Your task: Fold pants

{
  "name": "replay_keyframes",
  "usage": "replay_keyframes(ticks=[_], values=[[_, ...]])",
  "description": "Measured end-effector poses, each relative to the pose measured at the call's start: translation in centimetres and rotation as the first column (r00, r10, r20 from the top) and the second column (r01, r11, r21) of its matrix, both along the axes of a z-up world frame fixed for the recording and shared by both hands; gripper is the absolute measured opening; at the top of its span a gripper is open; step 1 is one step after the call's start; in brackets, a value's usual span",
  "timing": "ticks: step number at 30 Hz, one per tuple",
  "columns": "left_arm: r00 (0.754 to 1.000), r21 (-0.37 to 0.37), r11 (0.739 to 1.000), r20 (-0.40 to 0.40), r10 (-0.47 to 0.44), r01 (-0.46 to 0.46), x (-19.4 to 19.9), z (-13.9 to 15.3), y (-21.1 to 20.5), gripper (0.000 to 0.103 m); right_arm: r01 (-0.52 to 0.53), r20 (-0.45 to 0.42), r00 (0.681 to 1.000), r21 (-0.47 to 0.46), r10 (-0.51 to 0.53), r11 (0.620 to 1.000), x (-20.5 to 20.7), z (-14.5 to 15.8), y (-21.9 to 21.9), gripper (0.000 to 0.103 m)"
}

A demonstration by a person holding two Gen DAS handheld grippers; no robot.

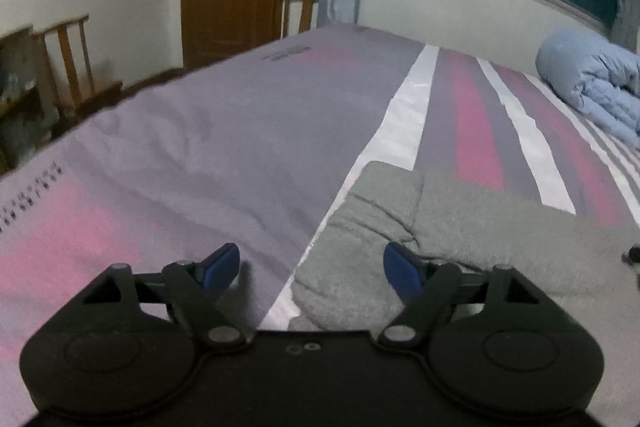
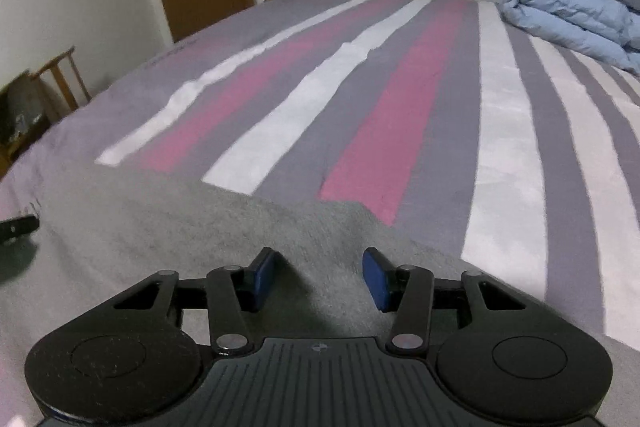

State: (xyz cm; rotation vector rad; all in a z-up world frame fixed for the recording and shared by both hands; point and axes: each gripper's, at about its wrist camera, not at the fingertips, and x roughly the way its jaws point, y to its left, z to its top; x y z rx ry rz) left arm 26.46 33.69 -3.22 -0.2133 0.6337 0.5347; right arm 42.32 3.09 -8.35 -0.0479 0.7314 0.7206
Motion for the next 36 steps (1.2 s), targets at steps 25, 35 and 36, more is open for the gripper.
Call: replay_keyframes(ticks=[25,35,36], values=[[0.985,-0.044,0.998,0.168,-0.039,0.047,-7.3,-0.3,-12.7,0.078,0.814,-0.2,0.544,0.364,-0.815,0.453,-20.2,-0.4,-51.4,0.049],[0.989,-0.16,0.985,0.121,0.082,-0.062,-7.3,-2.6,-10.3,0.091,0.846,-0.439,0.48,0.462,-0.76,0.267,-20.2,-4.3,-57.5,0.049],[0.987,-0.173,0.982,0.126,0.096,-0.073,-7.4,-2.8,-10.1,0.091,0.842,-0.442,0.487,0.468,-0.753,0.269,-19.8,-4.5,-57.8,0.049]])
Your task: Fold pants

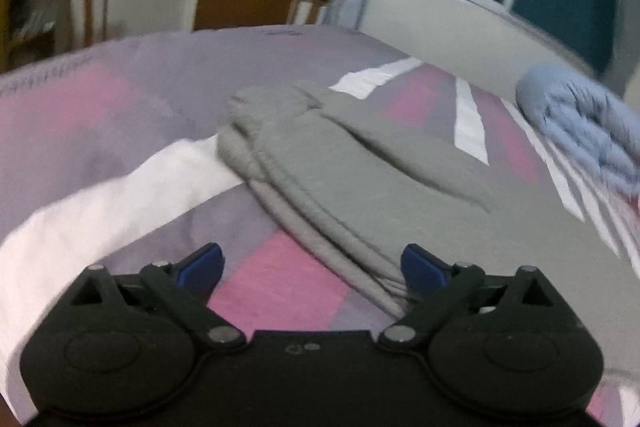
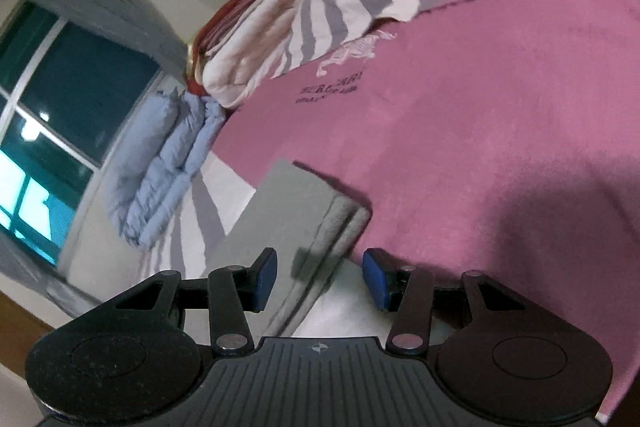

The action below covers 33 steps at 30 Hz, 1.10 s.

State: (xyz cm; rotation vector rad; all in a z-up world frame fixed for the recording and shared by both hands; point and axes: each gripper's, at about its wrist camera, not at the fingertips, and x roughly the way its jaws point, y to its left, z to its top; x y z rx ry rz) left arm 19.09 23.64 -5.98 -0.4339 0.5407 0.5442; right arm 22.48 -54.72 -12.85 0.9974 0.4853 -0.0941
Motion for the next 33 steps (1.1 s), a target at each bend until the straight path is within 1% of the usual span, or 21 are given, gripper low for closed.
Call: replay_keyframes(ticks=[1,3,5,7,9,10,11,12,13,15,16,18,19,21,23,25,27,30,31,32,33], values=[[1.0,-0.001,1.0,-0.002,0.003,-0.003,0.1,-0.1,0.0,0.091,-0.014,0.003,1.0,0.005,0.014,1.0,0.4,-0.1,-0.1,0.049],[1.0,0.022,1.0,-0.014,0.004,-0.004,0.3,-0.1,-0.4,0.091,-0.041,-0.004,0.999,-0.005,0.041,0.999,1.8,-0.5,0.1,0.049],[1.0,0.03,1.0,-0.018,0.006,-0.006,0.4,-0.2,-0.6,0.091,-0.064,-0.006,0.998,-0.038,0.063,0.997,2.7,-1.1,0.5,0.048],[1.0,0.025,1.0,-0.018,0.009,-0.008,0.3,-0.3,-0.6,0.092,-0.088,-0.022,0.996,-0.08,0.086,0.993,3.7,-0.8,1.0,0.047],[1.0,0.02,1.0,-0.016,0.007,-0.007,0.2,-0.2,-0.5,0.092,-0.131,-0.024,0.991,-0.099,0.129,0.986,4.7,-0.7,1.5,0.047],[1.0,0.018,1.0,-0.016,0.006,-0.005,0.2,-0.1,-0.5,0.092,-0.153,-0.041,0.988,-0.122,0.149,0.981,5.1,-0.7,1.8,0.028],[1.0,0.015,1.0,-0.013,0.005,-0.005,0.1,-0.1,-0.4,0.092,-0.178,-0.063,0.983,-0.124,0.171,0.976,5.6,-0.9,2.0,0.017],[1.0,0.014,1.0,-0.007,0.006,-0.006,0.1,0.1,-0.4,0.092,-0.177,-0.072,0.983,-0.128,0.169,0.976,5.9,-0.9,2.1,0.016],[1.0,0.015,1.0,0.004,0.009,-0.009,-0.2,0.2,-0.3,0.089,-0.177,-0.071,0.983,-0.142,0.168,0.974,6.0,-0.5,2.4,0.012],[0.999,0.02,0.999,0.04,0.034,-0.034,-1.1,0.7,-0.2,0.087,-0.172,-0.054,0.985,-0.188,0.165,0.967,5.6,0.8,3.4,0.011],[0.997,0.011,0.999,0.067,0.047,-0.048,-1.7,1.0,0.1,0.087,-0.168,-0.043,0.986,-0.204,0.162,0.965,5.4,1.5,3.9,0.011],[0.991,-0.033,0.997,0.116,0.074,-0.07,-2.9,1.5,1.1,0.087,-0.168,-0.011,0.985,-0.243,0.171,0.955,4.8,3.3,5.3,0.011],[0.989,-0.053,0.996,0.124,0.078,-0.072,-3.2,1.6,1.7,0.087,-0.174,0.008,0.983,-0.268,0.182,0.948,4.7,4.5,6.3,0.011],[0.992,-0.041,0.997,0.11,0.067,-0.063,-3.5,1.9,2.6,0.087,-0.201,0.064,0.971,-0.309,0.231,0.929,4.5,7.1,9.1,0.011],[0.995,-0.023,0.999,0.088,0.044,-0.042,-3.7,2.2,3.4,0.087,-0.231,0.111,0.953,-0.339,0.283,0.912,4.4,9.3,12.4,0.011],[0.995,-0.013,0.999,0.09,0.031,-0.03,-4.2,2.6,4.3,0.087,-0.267,0.159,0.926,-0.36,0.341,0.894,4.3,11.3,16.2,0.011],[0.994,-0.009,0.999,0.104,0.037,-0.037,-5.2,3.0,5.2,0.087,-0.308,0.197,0.892,-0.392,0.406,0.867,4.3,12.9,21.0,0.011],[0.991,-0.024,0.999,0.122,0.046,-0.043,-6.6,3.1,6.2,0.088,-0.405,0.229,0.821,-0.413,0.523,0.816,3.9,13.7,28.6,0.011],[0.992,-0.028,0.999,0.122,0.043,-0.04,-7.0,3.0,6.4,0.088,-0.439,0.22,0.795,-0.433,0.565,0.787,3.7,13.4,31.4,0.011],[0.992,-0.031,0.999,0.118,0.038,-0.035,-7.4,2.8,6.6,0.088,-0.483,0.193,0.765,-0.46,0.615,0.745,3.4,12.6,34.5,0.011],[0.993,-0.027,0.999,0.111,0.036,-0.033,-7.9,2.6,6.8,0.088,-0.538,0.145,0.73,-0.48,0.668,0.692,3.1,11.2,37.6,0.011]])
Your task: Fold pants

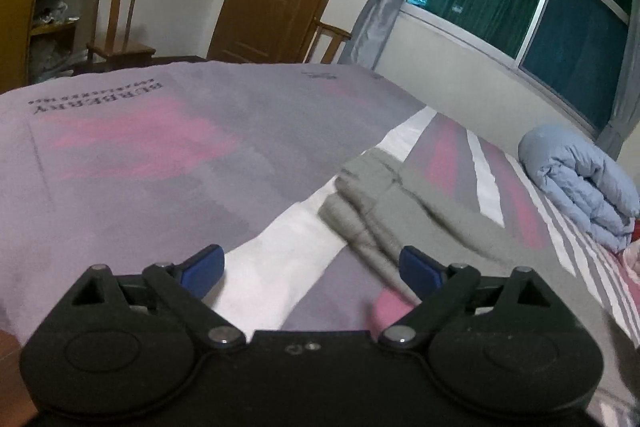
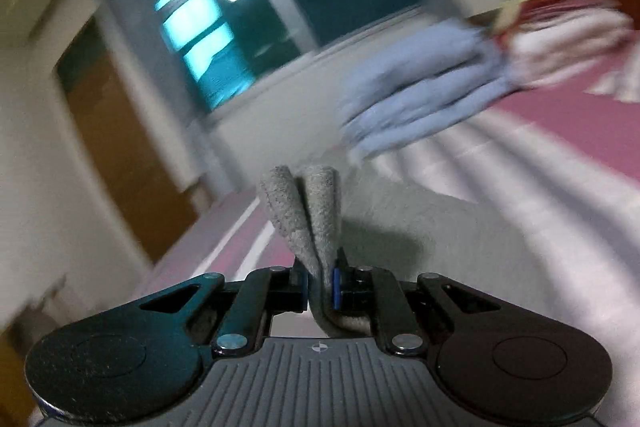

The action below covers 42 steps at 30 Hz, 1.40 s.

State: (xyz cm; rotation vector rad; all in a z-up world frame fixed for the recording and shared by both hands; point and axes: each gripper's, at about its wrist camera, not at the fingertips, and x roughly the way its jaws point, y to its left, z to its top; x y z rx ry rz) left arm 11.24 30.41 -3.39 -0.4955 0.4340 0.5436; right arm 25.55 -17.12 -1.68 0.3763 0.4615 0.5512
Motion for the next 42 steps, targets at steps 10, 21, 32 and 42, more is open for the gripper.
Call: replay_keyframes(ticks=[10,21,32,42], values=[[0.999,0.012,1.0,-0.035,-0.001,0.002,-2.9,-2.0,1.4,0.089,-0.269,-0.028,0.962,-0.237,0.271,0.933,-6.9,-6.3,9.7,0.073],[0.997,0.05,0.996,-0.041,-0.072,0.074,-0.4,-1.0,-0.9,0.09,-0.136,-0.179,0.977,-0.126,0.113,0.983,-2.2,-6.8,8.7,0.027],[0.989,0.062,0.988,0.017,-0.145,0.144,3.6,1.2,-4.0,0.092,0.107,0.021,0.994,-0.228,-0.105,0.968,-3.2,-3.2,-0.8,0.026],[0.981,0.116,0.974,-0.031,-0.191,0.193,8.0,-1.4,-8.9,0.095,0.124,-0.113,0.982,-0.231,-0.153,0.965,1.9,-5.3,-5.8,0.026]])
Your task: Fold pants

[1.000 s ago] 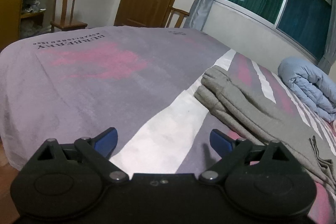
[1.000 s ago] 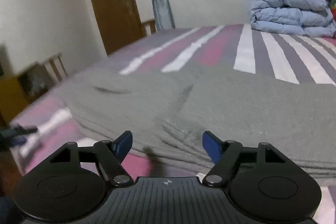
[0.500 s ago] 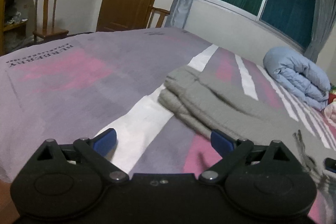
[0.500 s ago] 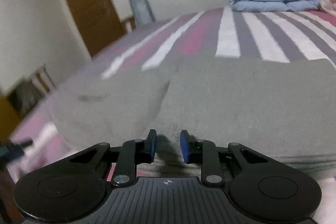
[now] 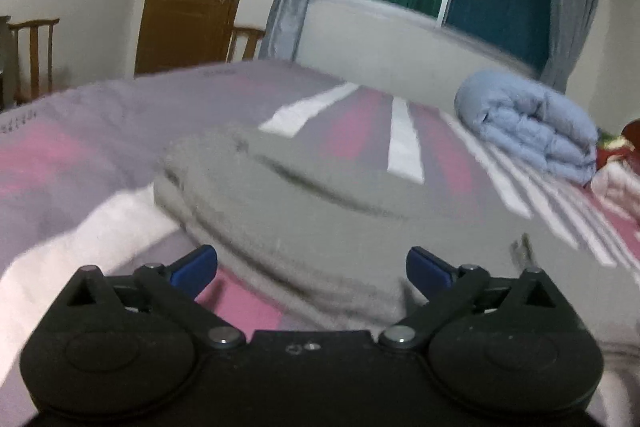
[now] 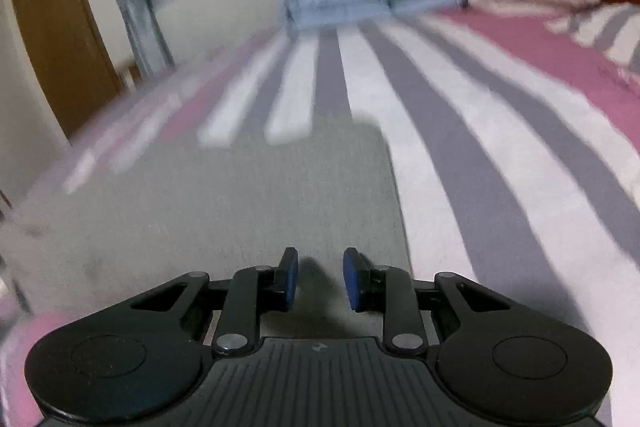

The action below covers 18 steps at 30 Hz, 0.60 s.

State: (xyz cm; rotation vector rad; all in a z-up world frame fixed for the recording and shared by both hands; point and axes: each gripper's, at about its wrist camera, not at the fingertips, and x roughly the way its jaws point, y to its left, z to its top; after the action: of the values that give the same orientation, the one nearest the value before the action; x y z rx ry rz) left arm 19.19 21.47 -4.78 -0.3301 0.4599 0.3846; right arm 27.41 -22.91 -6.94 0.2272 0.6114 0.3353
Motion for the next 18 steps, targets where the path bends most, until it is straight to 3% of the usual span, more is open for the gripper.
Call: replay_keyframes(ticks=[2,5,8,13,17,18], values=[[0.999,-0.054,0.998,-0.004,0.044,-0.044,0.0,-0.3,1.0,0.095,0.028,0.029,0.999,0.004,-0.028,1.0,1.2,0.9,-0.4,0.026],[0.997,-0.069,0.995,-0.028,0.066,-0.068,0.3,-0.8,1.5,0.096,0.063,0.022,0.998,-0.013,-0.063,0.998,5.2,1.1,-0.2,0.026],[0.997,-0.069,0.995,-0.048,0.066,-0.069,0.6,-1.2,1.6,0.097,0.044,-0.146,0.988,-0.021,-0.046,0.999,9.4,-1.8,-0.2,0.026],[0.996,-0.053,0.996,-0.059,0.065,-0.068,0.9,-1.3,1.2,0.097,0.03,-0.082,0.996,-0.007,-0.03,1.0,7.3,-2.0,-0.8,0.026],[0.996,-0.055,0.996,-0.057,0.065,-0.068,0.7,-1.3,1.2,0.097,0.003,0.019,1.0,0.02,-0.004,1.0,2.3,-1.3,-2.1,0.027],[0.996,-0.056,0.996,-0.056,0.065,-0.068,0.8,-1.2,1.2,0.097,-0.017,0.001,1.0,0.019,0.017,1.0,1.3,-1.7,-2.2,0.027]])
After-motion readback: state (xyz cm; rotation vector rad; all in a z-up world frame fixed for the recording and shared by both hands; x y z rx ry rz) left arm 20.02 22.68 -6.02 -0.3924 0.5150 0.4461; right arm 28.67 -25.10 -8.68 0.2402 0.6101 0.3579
